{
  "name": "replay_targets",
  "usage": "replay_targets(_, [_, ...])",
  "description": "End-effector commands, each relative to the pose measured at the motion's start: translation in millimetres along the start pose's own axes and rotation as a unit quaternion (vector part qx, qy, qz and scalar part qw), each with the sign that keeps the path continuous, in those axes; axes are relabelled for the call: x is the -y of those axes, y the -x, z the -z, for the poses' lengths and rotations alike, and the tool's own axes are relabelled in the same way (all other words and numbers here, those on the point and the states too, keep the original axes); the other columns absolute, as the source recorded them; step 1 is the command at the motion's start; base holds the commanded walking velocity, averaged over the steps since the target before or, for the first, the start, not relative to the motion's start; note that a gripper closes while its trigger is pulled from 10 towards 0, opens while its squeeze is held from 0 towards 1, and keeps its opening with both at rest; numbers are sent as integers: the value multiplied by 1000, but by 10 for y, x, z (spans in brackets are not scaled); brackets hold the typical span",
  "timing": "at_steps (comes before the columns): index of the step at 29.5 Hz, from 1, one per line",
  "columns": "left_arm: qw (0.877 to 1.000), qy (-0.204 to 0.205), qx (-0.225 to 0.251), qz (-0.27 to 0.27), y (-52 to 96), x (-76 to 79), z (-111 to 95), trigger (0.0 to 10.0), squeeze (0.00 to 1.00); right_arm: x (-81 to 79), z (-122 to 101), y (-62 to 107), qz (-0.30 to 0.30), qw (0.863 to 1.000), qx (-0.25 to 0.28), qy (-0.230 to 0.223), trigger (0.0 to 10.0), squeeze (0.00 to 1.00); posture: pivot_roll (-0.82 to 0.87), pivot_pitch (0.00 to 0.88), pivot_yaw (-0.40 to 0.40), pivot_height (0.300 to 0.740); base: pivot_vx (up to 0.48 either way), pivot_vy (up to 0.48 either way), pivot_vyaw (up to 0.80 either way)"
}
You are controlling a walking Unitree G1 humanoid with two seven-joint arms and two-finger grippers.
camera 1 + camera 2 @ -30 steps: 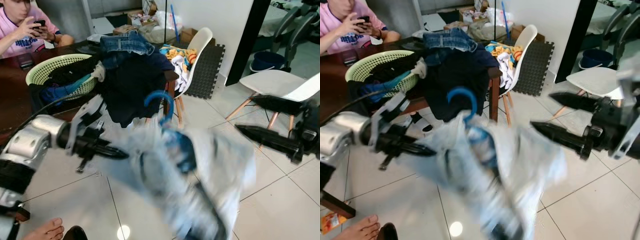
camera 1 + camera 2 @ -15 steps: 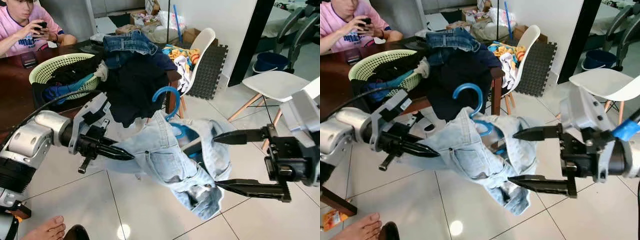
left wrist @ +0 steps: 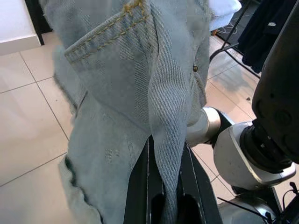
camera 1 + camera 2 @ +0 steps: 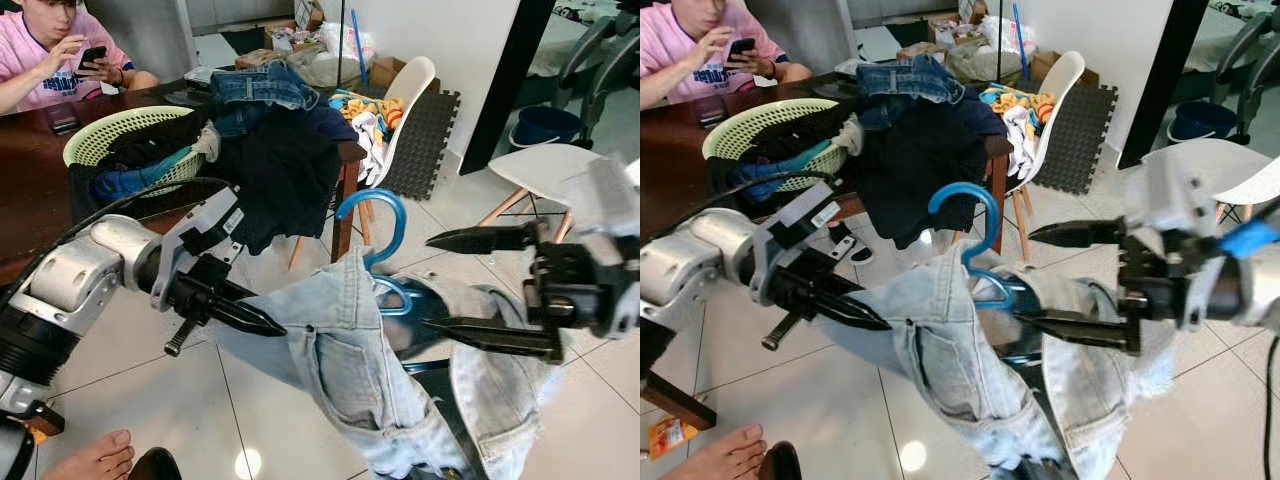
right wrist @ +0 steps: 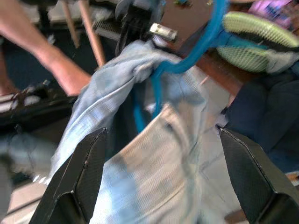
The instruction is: Hang hanger
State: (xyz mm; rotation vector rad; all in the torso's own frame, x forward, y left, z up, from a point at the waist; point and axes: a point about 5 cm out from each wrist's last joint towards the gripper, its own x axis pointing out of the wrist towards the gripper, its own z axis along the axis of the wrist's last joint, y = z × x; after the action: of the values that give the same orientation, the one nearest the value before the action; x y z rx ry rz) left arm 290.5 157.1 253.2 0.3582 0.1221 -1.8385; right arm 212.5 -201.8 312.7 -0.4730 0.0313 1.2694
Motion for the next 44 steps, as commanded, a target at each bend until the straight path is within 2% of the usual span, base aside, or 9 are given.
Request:
replay_targets(1, [1000,-20,-11,1,52,35,-62,5961,0,-35,-1,-2,-18,1000,-6,2,10000,0,-55,85,38,740,0,0,0])
replay_targets(17, [995,-97,-4,21,-69,-7,-289,5412,0,-28,227,-103,-30,997,-73,-14,10000,0,-52,89,33,740,0,0,0])
replay_targets(18, [994,-104,-3,22,-85,-21,-314,5333,0,-9,232,-122,-22,997,-72,-11,4627,0,-54,90,36,740,0,0,0])
replay_targets(19, [994,-104,-3,22,-85,-21,-314,5333,0,-9,232,-122,-22,997,-72,-11,4627,0,-54,90,36,740,0,0,0])
replay_targets(20, [994,-110,-1,21,-93,-39,-336,5373,0,-9,236,-132,-22,997,-71,-12,0,0,-55,89,36,740,0,0,0])
replay_targets(35, [990,-140,-31,-9,-79,-149,-336,5451,0,-31,272,-119,-29,996,-89,-9,0,0,-60,95,35,740,0,0,0])
replay_targets(40, [991,-114,-24,-65,-23,-246,-260,10000,0,41,327,-137,11,996,-90,-8,0,0,-59,98,33,740,0,0,0])
replay_targets(41, [992,-90,-12,-86,-2,-276,-223,10000,902,64,350,-139,28,996,-86,-11,0,0,-57,100,32,740,0,0,0])
replay_targets(44, [993,-49,8,-110,33,-292,-140,10000,1000,75,392,-146,49,995,-80,-21,0,0,-58,101,31,740,0,0,0])
